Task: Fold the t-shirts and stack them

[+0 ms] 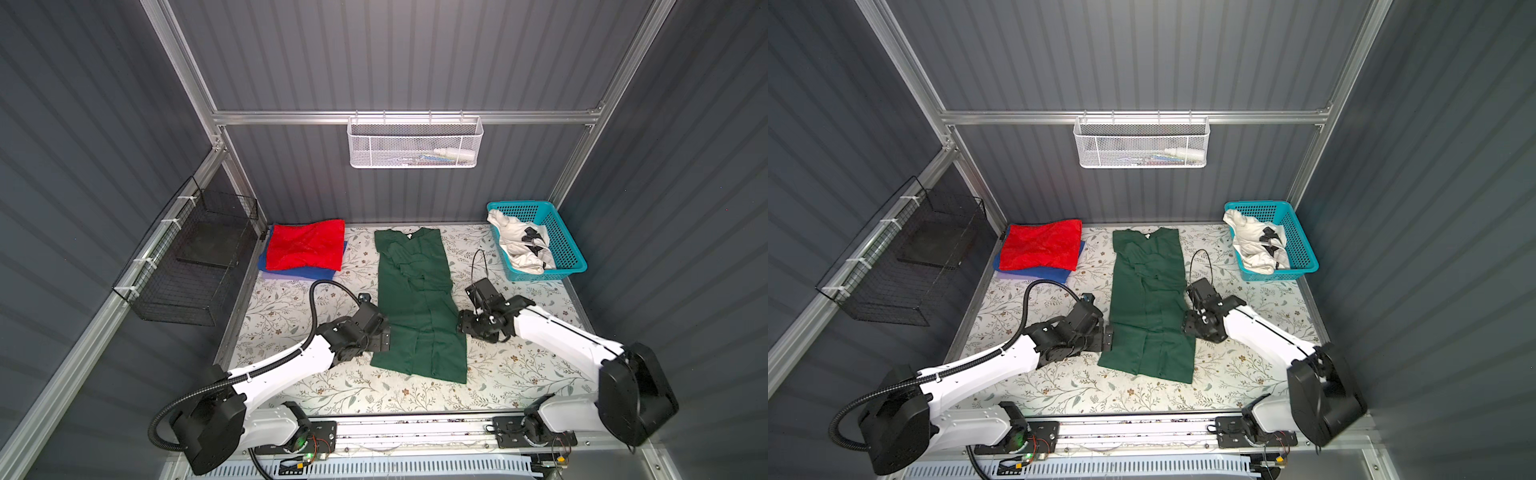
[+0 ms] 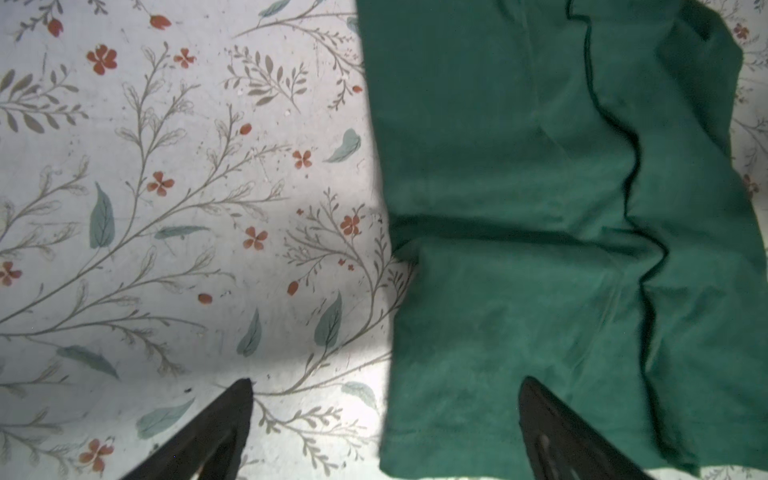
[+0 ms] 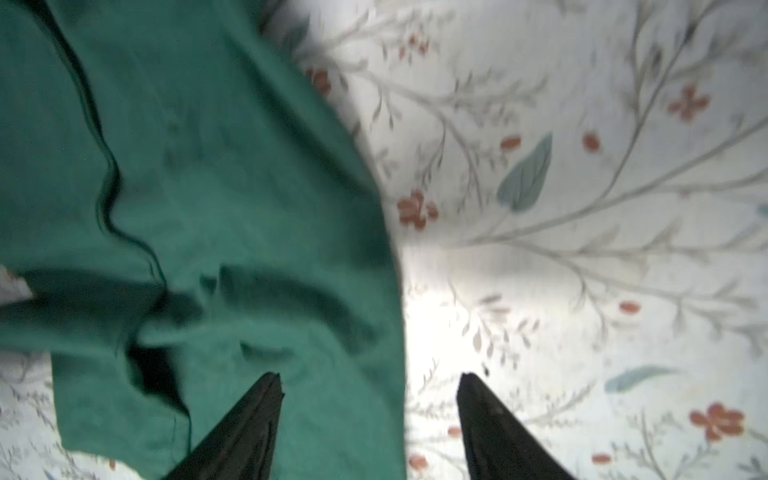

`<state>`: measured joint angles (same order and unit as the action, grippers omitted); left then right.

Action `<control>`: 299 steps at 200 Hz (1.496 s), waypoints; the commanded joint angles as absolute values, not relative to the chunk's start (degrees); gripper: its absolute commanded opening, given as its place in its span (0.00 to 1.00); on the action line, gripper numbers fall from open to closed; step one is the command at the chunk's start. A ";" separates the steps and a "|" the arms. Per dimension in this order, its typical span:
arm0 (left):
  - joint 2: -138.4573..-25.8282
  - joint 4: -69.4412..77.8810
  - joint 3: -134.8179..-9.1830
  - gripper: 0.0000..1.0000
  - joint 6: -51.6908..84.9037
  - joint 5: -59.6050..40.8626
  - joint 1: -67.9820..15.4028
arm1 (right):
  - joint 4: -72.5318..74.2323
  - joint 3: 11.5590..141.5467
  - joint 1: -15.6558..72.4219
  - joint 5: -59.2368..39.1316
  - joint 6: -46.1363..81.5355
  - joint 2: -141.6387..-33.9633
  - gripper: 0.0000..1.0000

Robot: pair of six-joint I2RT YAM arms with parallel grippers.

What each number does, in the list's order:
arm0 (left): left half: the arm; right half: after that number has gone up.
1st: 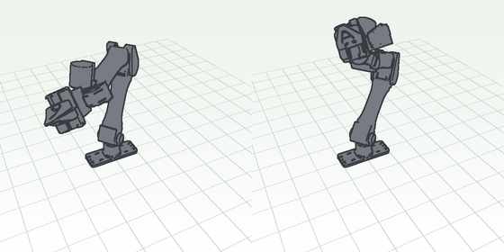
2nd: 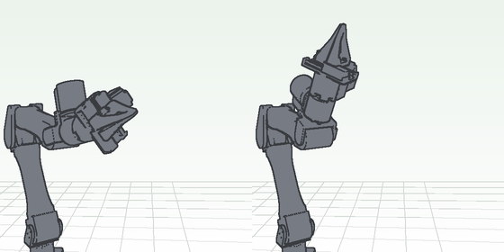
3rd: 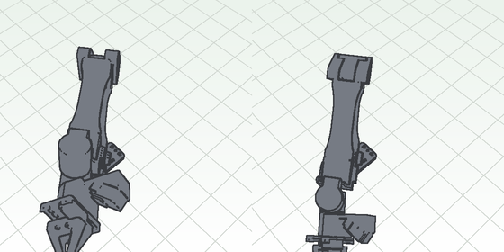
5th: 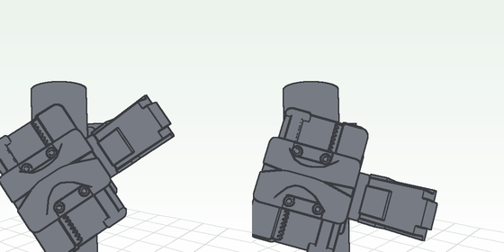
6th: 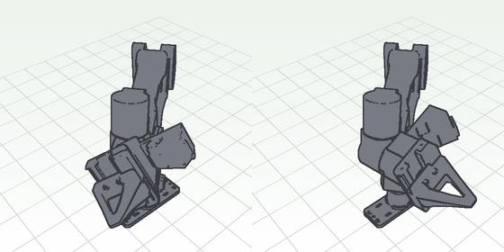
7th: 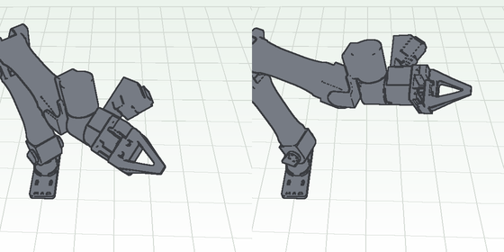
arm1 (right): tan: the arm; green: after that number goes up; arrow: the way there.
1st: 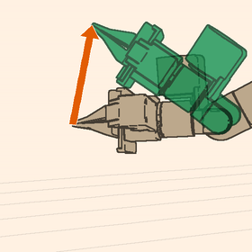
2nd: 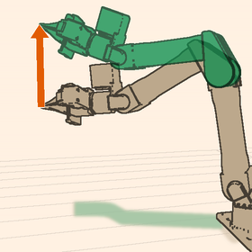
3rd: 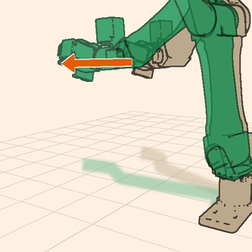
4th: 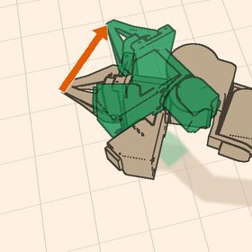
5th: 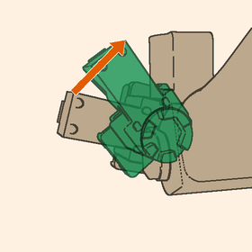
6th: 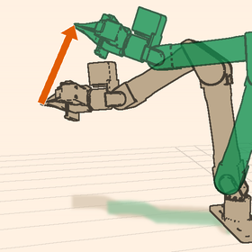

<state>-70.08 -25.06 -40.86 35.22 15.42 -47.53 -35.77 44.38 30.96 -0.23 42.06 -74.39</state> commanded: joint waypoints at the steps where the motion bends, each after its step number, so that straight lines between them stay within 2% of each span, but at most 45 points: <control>1: -66.76 -27.08 -37.69 1.00 36.23 12.33 -47.20 | -40.36 38.67 34.97 -2.29 47.80 -68.61 0.67; 38: -62.38 -23.68 -31.31 0.96 37.77 6.29 -47.42 | -40.24 31.02 39.03 -4.50 54.48 -58.81 0.57; 51: -63.22 -23.30 -30.67 0.91 38.43 5.05 -47.47 | -39.46 29.62 39.76 -4.61 55.17 -57.63 0.54; 78: -66.12 -18.64 -28.95 0.83 40.27 0.84 -48.35 | -36.21 27.66 40.57 -6.45 55.81 -58.45 0.51; 100: -68.61 -18.25 -29.49 0.83 40.91 2.28 -50.56 | -32.85 26.69 41.70 -7.34 55.75 -60.14 0.51; 126: -70.78 -18.34 -29.59 0.79 40.85 3.51 -51.34 | -31.47 26.89 42.27 -7.21 55.08 -62.37 0.43; 205: -69.89 -14.64 -26.06 0.28 43.37 5.95 -51.64 | -27.50 28.18 42.31 -7.93 52.59 -67.47 0.24; 217: -69.76 -15.85 -26.49 0.22 43.19 6.30 -51.58 | -27.79 29.23 42.29 -8.52 51.84 -68.10 0.18; 234: -69.44 -17.81 -27.52 0.07 42.80 6.77 -51.59 | -29.17 30.65 42.37 -7.91 50.94 -68.33 0.01; 241: -69.23 -18.40 -28.06 0.00 42.68 6.68 -51.60 | -29.73 31.18 42.40 -7.55 50.69 -68.20 0.00; 299: -65.40 -24.09 -33.16 0.00 46.84 8.59 -54.86 | -36.06 35.56 42.30 -10.03 48.19 -62.63 0.00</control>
<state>-68.25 -19.25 -29.17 44.23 6.42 -52.38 -31.29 32.86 42.06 -9.15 50.41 -65.63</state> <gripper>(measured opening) 0.048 0.048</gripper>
